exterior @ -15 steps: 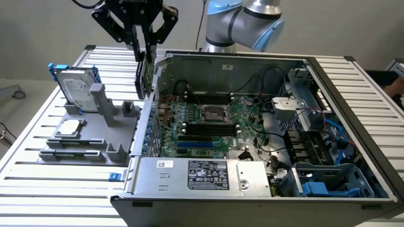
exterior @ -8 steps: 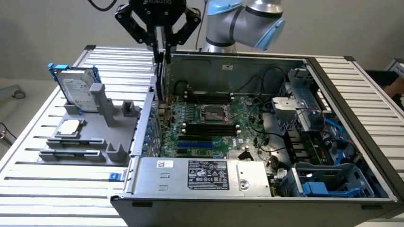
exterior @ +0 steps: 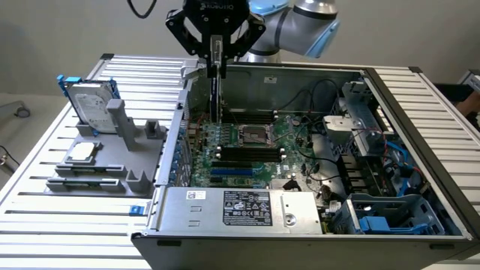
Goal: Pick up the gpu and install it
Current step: 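Pick up the gpu and move the gpu toward the slot, then insert the gpu into the slot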
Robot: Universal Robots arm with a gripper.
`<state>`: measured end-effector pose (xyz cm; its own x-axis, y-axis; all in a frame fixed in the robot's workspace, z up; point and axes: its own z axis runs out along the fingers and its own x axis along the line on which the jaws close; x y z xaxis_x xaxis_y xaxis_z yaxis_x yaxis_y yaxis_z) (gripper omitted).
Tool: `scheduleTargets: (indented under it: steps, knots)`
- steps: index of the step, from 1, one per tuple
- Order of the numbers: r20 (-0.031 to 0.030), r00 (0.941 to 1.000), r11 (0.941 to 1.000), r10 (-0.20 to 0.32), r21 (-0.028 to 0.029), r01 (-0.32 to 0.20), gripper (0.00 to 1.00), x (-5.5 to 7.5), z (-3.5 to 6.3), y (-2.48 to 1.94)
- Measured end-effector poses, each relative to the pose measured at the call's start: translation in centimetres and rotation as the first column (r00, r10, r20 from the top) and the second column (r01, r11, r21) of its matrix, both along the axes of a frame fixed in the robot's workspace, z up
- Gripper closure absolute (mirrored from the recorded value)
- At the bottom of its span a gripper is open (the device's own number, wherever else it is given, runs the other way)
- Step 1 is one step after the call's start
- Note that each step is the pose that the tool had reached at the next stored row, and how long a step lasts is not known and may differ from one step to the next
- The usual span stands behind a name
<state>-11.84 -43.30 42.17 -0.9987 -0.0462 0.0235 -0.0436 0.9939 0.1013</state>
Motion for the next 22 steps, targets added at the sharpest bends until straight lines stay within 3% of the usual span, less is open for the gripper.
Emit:
scheduleTargets:
  steps: [14,15,16,22]
  knots:
    - [-0.0157,0.9999,1.0000,0.000,0.0000,0.000,0.74,6.3,-1.52,-0.01]
    - [-0.0234,0.9997,1.0000,0.000,0.0002,0.000,0.74,6.5,-1.53,-0.02]
    - [-0.0257,0.9997,1.0000,0.000,0.0004,0.000,0.74,6.5,-1.53,-0.02]
    - [-0.0258,0.9997,1.0000,0.000,0.0002,0.000,0.74,6.5,-1.52,-0.02]
